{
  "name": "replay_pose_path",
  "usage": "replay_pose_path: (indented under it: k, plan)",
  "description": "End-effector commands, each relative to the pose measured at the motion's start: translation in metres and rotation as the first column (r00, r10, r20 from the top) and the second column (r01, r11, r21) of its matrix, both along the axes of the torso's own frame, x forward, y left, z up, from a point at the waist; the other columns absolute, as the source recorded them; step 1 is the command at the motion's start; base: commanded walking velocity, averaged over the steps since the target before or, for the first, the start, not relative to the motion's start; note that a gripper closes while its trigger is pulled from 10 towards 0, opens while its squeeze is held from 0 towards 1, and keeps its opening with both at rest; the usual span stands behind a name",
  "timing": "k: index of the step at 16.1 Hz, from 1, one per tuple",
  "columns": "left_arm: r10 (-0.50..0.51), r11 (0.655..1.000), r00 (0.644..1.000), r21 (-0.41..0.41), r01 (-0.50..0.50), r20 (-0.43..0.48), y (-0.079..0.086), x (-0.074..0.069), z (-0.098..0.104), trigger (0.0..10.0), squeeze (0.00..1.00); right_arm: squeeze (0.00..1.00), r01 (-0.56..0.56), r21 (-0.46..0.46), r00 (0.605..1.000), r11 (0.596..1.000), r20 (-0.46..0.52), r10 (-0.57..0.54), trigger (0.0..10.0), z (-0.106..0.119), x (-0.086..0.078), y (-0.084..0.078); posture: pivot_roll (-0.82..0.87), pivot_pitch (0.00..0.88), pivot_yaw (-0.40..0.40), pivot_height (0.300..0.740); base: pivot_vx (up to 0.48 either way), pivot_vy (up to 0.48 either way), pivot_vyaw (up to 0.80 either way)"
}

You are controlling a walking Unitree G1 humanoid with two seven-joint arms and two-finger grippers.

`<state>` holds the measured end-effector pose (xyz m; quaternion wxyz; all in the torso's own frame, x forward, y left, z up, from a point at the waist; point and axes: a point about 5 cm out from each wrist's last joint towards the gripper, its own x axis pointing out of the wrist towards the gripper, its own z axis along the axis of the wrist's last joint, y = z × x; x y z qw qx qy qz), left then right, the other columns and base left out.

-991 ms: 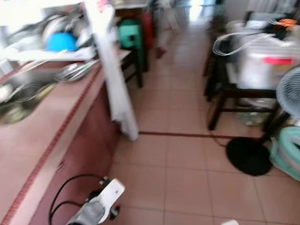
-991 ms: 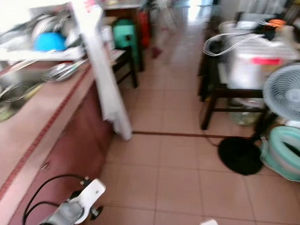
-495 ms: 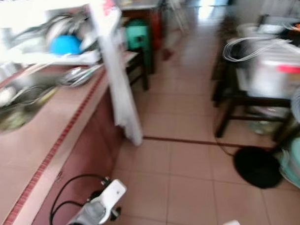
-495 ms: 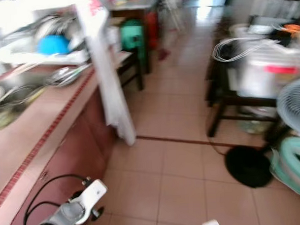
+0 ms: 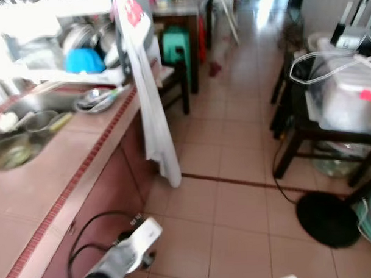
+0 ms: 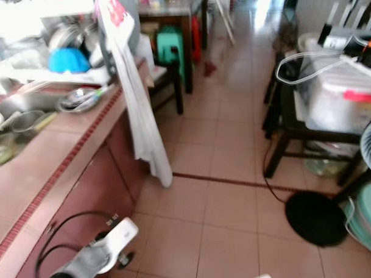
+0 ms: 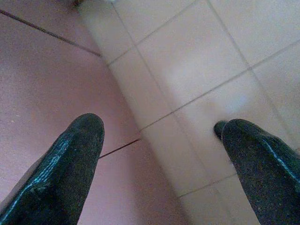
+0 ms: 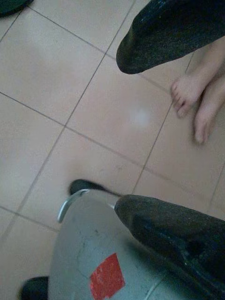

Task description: Kitchen organization

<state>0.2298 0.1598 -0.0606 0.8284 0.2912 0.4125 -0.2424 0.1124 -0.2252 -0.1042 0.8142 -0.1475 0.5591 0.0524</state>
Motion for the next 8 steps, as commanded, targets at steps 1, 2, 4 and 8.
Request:
replay_pose_path:
  k: [1, 2, 4, 8]
  plan:
    - [-0.030, 0.999, 0.999, -0.016, 0.030, 0.031, -0.0118, 0.0086, 0.0053, 10.0, 0.00, 0.00, -0.008, 0.046, 1.000, 0.999, 0.004, 0.008, 10.0, -0.0022, 0.0007, 0.0130, 0.00, 0.005, 0.079, 0.740, 0.360, 0.000, 0.00]
    - [-0.030, 0.999, 0.999, -0.016, 0.031, 0.031, -0.0121, 0.0088, 0.0054, 10.0, 0.00, 0.00, -0.009, 0.045, 1.000, 0.999, 0.003, 0.008, 10.0, -0.0022, 0.0006, 0.0131, 0.00, 0.007, 0.079, 0.740, 0.364, 0.000, 0.00]
    - [-0.028, 0.999, 0.999, -0.018, 0.028, 0.031, -0.0122, 0.0087, 0.0054, 10.0, 0.00, 0.00, -0.009, 0.045, 1.000, 0.999, 0.002, 0.009, 10.0, -0.0022, 0.0008, 0.0131, 0.00, 0.008, 0.077, 0.740, 0.358, 0.000, -0.75]
    - [-0.024, 1.000, 0.999, -0.020, 0.024, 0.030, -0.0122, 0.0084, 0.0052, 10.0, 0.00, 0.00, -0.009, 0.047, 1.000, 0.999, 0.004, 0.009, 10.0, -0.0021, 0.0010, 0.0134, 0.00, 0.010, 0.078, 0.740, 0.361, 0.000, -0.43]
